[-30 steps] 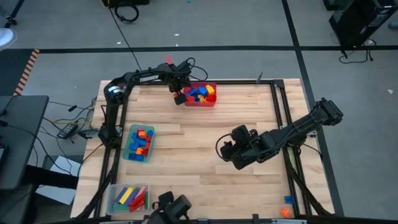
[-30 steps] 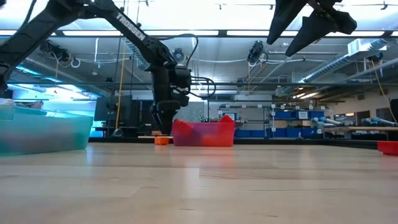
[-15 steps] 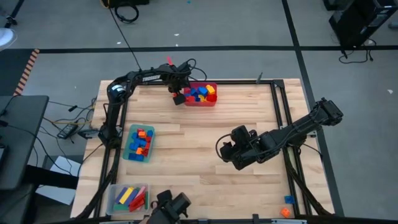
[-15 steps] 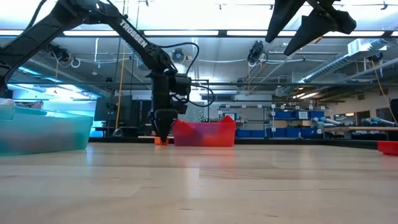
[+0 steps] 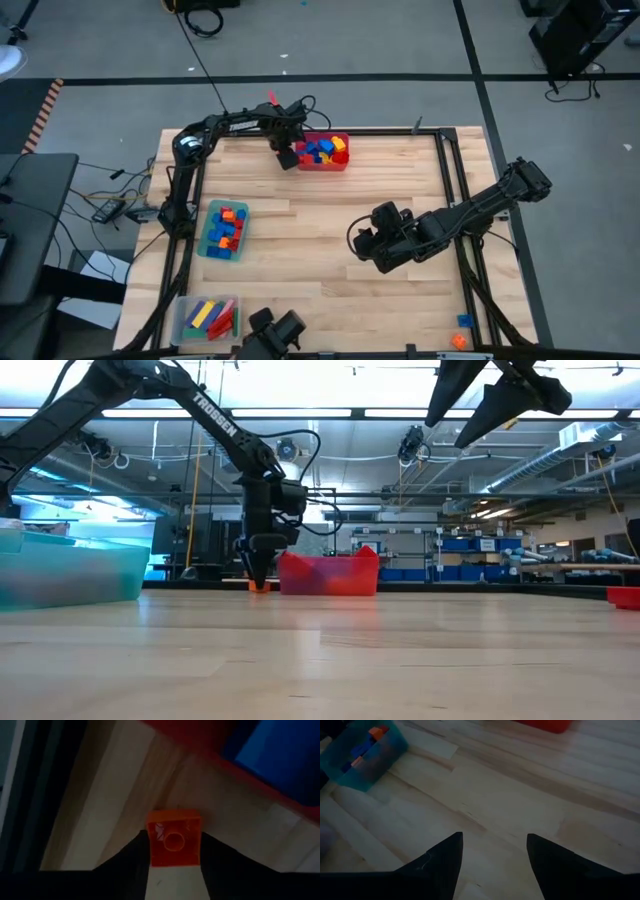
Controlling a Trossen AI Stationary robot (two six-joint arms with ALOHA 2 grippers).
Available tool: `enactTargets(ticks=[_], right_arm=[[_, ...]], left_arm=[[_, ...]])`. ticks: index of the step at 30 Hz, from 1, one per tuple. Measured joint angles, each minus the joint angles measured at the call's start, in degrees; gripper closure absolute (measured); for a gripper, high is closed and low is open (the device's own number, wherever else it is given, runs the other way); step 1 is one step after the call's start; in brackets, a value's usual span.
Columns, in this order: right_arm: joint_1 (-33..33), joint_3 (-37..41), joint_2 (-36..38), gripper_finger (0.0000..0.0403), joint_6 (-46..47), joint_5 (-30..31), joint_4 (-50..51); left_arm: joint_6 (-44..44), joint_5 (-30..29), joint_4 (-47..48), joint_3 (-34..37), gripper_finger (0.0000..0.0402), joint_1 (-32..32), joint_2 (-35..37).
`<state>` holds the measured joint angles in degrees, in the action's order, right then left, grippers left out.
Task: Sort blocks by size
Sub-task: Put the orange 4 studded building block into the teal bin
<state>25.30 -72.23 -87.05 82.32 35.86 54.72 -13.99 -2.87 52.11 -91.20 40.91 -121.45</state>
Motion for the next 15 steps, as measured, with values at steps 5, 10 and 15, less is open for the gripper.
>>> enactTargets(ticks=[5, 10, 15], right_arm=[[0.1, 0.0, 0.0, 0.0169, 0.0, 0.0, -0.3], [0.9, 0.0, 0.0, 0.0169, -1.5, 0.0, -1.4], [2.6, 0.0, 0.0, 0.0169, -3.6, -1.0, -1.8]], left_arm=[[3.8, 0.0, 1.6, 0.0, 0.0271, 0.0, 0.3], [7.8, 0.2, 4.2, 0.0, 0.0271, -0.5, 3.3], [14.3, 0.1, 7.0, 1.5, 0.0271, -2.5, 10.2]])
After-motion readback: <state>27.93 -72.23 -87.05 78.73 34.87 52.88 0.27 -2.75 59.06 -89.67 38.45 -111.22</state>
